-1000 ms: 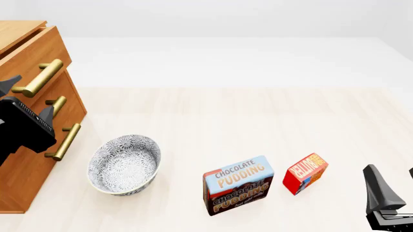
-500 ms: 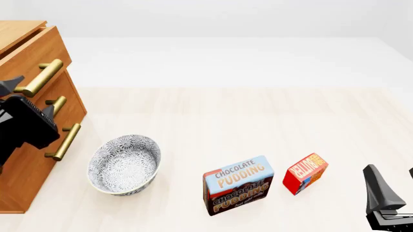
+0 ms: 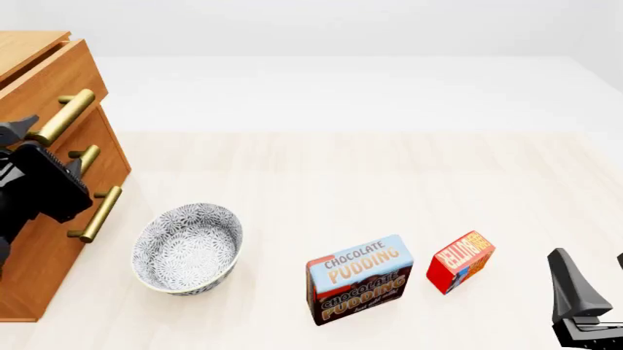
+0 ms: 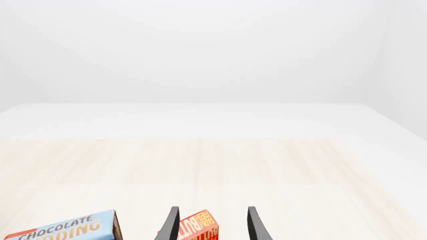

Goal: Put the butter at the back in the top drawer of the cabinet and close it.

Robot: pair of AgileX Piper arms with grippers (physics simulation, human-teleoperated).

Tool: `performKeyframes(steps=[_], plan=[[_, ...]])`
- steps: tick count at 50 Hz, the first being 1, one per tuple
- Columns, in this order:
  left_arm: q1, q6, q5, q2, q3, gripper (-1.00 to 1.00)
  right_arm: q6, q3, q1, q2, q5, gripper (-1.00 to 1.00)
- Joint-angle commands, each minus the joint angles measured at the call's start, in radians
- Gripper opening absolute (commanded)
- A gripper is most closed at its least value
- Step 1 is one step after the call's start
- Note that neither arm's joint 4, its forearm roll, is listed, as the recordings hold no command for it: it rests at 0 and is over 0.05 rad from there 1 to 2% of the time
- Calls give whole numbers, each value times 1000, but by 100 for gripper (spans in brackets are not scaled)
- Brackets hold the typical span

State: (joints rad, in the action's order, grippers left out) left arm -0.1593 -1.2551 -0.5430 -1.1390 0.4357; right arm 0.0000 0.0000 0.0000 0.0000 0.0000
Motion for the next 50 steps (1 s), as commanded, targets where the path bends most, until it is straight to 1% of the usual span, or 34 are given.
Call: performKeyframes(steps=[1,4,5,7,12,20,25,39,43,50], plan=[[1,0,13,1,6,-100,0,0,0,0,0,100],[13,6,33,14,16,-100,0,0,0,0,0,100],[33,12,33,26,22,-100,0,0,0,0,0,100],[24,12,42,31,22,-100,0,0,0,0,0,100],[39,18,51,36,23,-100,0,0,0,0,0,100],[35,22,75,37,26,-100,0,0,0,0,0,100],[55,37,106,61,40,-100,0,0,0,0,0,100],[62,49,151,102,26,-100,0,0,0,0,0,100],[65,51,138,99,-2,-100,0,0,0,0,0,100],[81,61,147,102,-17,-100,0,0,0,0,0,100]])
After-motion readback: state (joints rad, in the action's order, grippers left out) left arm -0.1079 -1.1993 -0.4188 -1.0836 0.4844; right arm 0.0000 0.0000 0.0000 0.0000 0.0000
